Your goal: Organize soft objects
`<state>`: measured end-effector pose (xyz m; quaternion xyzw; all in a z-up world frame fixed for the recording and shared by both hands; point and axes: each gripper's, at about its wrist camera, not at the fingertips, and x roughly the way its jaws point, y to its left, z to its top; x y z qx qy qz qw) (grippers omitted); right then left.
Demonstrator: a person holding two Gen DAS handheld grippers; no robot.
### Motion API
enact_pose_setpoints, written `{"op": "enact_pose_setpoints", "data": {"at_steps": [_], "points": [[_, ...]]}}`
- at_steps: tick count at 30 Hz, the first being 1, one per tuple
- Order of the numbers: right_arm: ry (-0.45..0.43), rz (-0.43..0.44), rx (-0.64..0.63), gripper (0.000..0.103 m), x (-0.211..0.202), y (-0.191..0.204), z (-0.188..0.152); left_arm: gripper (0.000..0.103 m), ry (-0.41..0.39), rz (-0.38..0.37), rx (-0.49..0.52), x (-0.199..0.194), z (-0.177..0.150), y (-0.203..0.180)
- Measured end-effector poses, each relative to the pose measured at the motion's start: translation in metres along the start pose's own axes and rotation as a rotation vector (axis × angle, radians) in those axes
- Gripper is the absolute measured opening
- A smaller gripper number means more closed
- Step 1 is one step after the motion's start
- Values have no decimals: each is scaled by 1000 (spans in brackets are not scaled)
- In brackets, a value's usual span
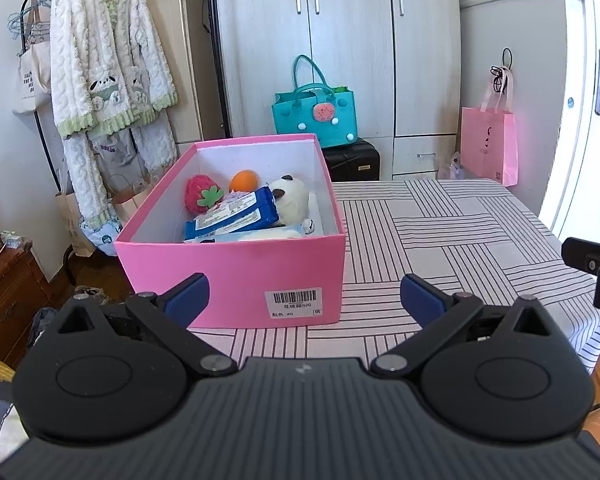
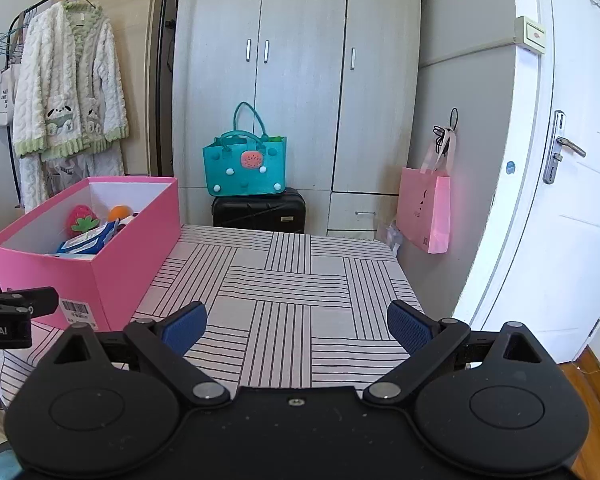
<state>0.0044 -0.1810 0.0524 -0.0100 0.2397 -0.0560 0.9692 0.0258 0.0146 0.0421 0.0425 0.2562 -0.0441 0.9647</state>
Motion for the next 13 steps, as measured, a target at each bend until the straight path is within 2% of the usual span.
{"op": "enact_pose_setpoints", "data": {"at_steps": [13], "points": [[4, -11, 16, 99, 1, -4, 0, 103, -13, 20, -20, -2, 0, 3]]}}
